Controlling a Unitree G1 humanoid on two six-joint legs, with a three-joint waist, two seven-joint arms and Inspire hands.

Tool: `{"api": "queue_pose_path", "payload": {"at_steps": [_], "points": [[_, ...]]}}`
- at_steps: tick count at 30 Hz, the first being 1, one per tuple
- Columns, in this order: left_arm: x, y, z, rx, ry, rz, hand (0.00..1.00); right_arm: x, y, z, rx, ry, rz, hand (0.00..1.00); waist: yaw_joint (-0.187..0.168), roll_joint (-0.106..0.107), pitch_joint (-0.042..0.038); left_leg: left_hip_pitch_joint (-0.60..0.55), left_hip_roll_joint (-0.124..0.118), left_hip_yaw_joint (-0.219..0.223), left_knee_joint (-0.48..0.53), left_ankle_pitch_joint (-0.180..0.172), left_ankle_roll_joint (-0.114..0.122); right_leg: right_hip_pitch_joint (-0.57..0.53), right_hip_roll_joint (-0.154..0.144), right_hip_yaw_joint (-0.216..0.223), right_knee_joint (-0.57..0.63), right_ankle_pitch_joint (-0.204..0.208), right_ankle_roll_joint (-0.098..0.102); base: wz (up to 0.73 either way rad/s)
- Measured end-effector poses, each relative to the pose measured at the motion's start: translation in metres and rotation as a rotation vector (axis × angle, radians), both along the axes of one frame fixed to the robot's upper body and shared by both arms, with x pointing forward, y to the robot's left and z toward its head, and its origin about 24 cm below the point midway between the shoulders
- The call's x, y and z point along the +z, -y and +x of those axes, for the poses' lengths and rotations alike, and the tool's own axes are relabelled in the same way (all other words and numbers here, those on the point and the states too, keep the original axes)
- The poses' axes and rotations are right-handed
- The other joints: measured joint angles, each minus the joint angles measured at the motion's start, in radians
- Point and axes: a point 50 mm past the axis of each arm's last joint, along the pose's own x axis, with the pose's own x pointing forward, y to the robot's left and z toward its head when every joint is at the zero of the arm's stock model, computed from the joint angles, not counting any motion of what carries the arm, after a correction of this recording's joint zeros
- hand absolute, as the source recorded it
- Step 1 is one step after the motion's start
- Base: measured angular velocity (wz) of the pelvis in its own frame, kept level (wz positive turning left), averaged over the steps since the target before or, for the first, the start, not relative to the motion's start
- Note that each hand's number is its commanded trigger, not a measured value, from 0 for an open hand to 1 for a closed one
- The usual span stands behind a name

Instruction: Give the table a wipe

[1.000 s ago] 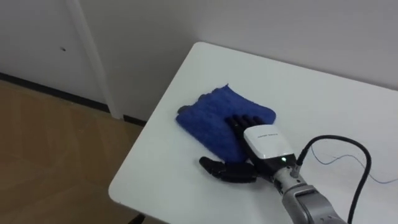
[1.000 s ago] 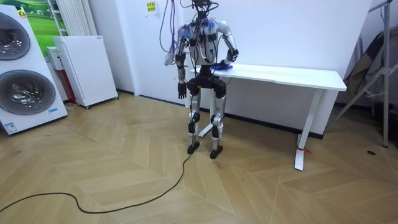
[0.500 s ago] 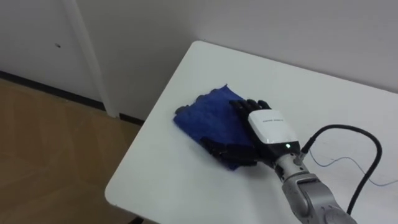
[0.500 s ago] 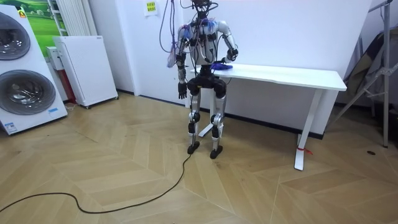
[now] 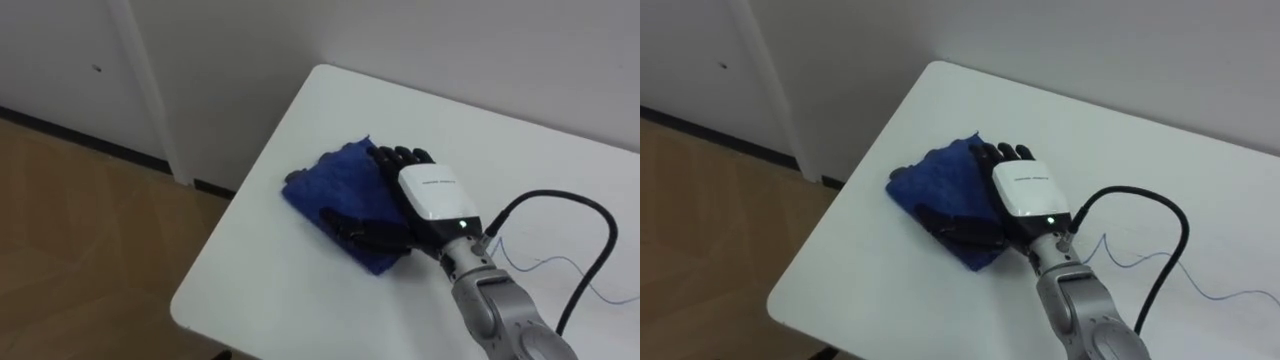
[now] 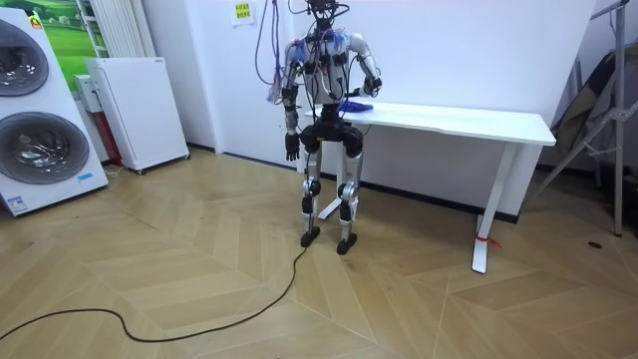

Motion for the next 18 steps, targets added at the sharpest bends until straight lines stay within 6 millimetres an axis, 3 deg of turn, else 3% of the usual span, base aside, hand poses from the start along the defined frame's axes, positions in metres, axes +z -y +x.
{"api": "queue_pose_path", "payload": {"at_steps": [18], "points": [[0.0,-0.004,-0.002,0.046,0.001,-0.008,0.0,-0.033,0.021,-0.004,-0.07,-0.151,-0.088,0.0,0.021,0.001,-0.0012,0.003,0.0,-0.018,0.004,0.0,0.0,0.007,0.0,-0.019,-0.001,0.0,0.0,0.02]]}}
